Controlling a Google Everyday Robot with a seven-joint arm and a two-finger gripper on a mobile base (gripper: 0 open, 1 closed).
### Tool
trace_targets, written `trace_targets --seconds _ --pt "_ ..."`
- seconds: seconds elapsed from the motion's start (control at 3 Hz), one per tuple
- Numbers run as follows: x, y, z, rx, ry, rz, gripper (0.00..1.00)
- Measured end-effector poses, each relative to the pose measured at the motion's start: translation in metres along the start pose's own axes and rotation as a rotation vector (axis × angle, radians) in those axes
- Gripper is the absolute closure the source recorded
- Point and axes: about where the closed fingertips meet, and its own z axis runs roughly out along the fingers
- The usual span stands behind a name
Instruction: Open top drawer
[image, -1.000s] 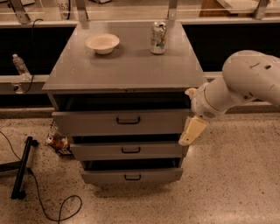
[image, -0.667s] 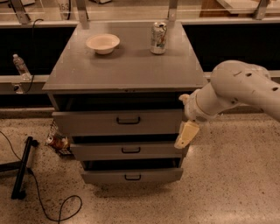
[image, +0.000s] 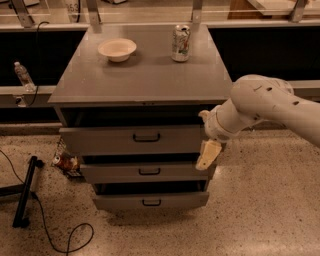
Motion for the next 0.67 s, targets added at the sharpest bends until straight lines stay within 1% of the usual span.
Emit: trace_targets --seconds 0.33,0.67 --pt "-0.005 -0.008 0.012 0.0 -0.01 -0.035 0.0" --pt "-0.004 -0.016 0.029 -0.011 -0.008 -0.049 0.0"
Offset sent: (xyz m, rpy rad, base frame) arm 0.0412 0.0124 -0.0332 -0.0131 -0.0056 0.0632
